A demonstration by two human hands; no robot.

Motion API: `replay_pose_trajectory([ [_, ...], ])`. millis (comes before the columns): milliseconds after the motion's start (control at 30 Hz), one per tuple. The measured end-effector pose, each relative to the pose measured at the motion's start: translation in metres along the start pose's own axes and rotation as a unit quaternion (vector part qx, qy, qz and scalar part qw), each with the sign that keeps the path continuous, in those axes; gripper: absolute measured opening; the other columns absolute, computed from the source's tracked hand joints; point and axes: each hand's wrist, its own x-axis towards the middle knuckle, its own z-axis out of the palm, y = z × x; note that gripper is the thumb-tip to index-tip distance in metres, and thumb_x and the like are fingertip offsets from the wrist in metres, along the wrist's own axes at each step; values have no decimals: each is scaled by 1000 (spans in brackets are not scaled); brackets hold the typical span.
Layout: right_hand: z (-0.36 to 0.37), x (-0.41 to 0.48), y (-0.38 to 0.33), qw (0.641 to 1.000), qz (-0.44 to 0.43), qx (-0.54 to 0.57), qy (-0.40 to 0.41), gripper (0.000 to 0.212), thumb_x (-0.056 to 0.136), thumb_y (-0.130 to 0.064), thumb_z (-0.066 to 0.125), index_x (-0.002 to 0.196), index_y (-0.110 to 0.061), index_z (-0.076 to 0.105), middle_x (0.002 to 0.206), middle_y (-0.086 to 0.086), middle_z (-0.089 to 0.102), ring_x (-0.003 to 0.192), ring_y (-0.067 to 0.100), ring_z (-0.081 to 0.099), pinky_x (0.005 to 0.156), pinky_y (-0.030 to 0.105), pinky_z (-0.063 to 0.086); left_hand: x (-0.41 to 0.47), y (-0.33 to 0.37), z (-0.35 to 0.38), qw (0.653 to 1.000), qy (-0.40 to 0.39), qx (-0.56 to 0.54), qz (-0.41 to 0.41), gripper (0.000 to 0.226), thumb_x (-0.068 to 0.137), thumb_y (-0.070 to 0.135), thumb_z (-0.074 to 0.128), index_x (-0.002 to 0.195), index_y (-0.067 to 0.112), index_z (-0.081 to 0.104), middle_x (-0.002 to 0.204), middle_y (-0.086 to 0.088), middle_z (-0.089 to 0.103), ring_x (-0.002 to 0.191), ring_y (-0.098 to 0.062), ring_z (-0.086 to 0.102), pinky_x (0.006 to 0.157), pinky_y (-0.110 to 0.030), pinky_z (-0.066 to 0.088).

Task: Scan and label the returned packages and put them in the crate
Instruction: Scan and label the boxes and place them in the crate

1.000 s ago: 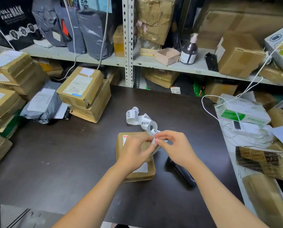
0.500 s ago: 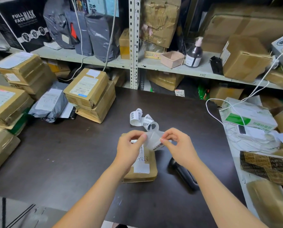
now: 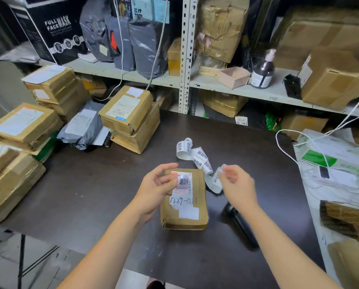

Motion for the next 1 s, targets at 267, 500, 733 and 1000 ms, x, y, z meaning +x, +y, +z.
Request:
replay_pose_trajectory([
  [267,32,-34,-21,927,116,247,-256,33,89,-12,76,120,-17,66,97,4,78,88,16,74,82,30,56,-6,1,-5,996,-78,-20,-40,43,89,6,70,127,24,65,103,-22,65,81,-18,59,69,-28,45],
  [500,27,-39,-14,957,103,209,-174,27,85,-11,78,109,-18,68,83,-1,78,77,10,74,59,11,49,-2,-5,2,996,23,55,-64,32,80,19,78,111,22,72,97,-10,75,77,-18,66,65,-29,46],
  [733,48,-40,0,975,154,141,-71,12,82,-17,81,92,-15,75,86,-2,77,67,11,75,60,20,52,12,-30,20,947,117,300,-1,24,78,4,78,90,23,70,79,-1,68,60,-8,60,64,-17,52],
  [1000,66,-35,9,982,96,-162,-12,7,89,-33,70,93,-30,74,92,-11,73,90,16,68,66,26,46,22,-55,35,887,98,451,18,16,87,7,65,91,20,74,80,7,67,71,-12,63,63,-21,49],
])
